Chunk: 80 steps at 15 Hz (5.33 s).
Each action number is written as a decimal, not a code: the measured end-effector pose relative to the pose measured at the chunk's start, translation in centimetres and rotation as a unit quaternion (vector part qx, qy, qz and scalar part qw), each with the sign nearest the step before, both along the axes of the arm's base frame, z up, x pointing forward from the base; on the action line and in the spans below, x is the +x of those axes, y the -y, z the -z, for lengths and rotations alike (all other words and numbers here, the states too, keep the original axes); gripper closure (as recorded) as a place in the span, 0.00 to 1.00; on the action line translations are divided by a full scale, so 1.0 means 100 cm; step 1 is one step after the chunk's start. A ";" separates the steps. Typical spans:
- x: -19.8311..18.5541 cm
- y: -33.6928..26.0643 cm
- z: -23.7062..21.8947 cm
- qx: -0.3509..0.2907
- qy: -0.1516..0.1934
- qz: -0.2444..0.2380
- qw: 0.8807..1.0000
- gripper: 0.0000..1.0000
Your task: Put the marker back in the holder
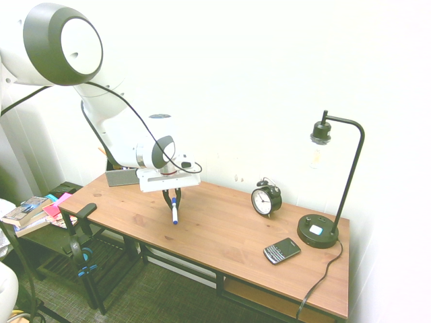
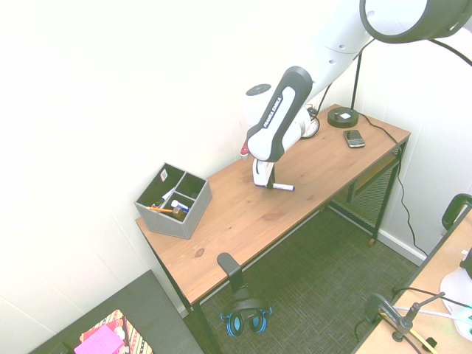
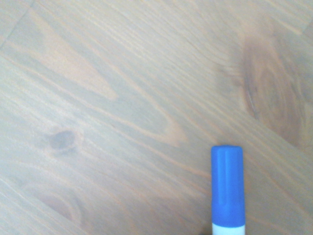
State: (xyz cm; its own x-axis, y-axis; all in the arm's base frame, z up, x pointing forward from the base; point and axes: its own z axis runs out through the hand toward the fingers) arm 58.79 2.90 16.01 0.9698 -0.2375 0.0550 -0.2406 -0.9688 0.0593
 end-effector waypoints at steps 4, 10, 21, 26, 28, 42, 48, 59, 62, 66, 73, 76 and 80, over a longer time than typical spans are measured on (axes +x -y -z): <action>0.001 -0.007 -0.005 0.019 0.009 0.034 0.999 1.00; -0.040 -0.097 -0.114 0.126 0.101 0.058 0.985 1.00; -0.057 -0.153 -0.115 0.191 0.302 0.117 0.927 1.00; -0.056 -0.165 -0.110 0.203 0.360 0.127 0.902 1.00; -0.057 -0.173 -0.111 0.208 0.374 0.126 0.895 1.00; -0.016 -0.204 -0.063 0.207 0.459 0.144 0.852 1.00; -0.012 -0.203 -0.059 0.196 0.452 0.158 0.856 1.00; 0.003 -0.201 -0.064 0.202 0.455 0.189 0.846 1.00; -0.002 -0.208 -0.060 0.205 0.449 0.197 0.847 0.00; -0.001 -0.204 -0.054 0.198 0.444 0.205 0.850 0.00; 0.003 -0.203 -0.050 0.198 0.431 0.221 0.852 0.00; -0.006 -0.202 -0.072 0.202 0.413 0.233 0.857 0.00; -0.039 -0.171 -0.111 0.199 0.330 0.265 0.884 0.00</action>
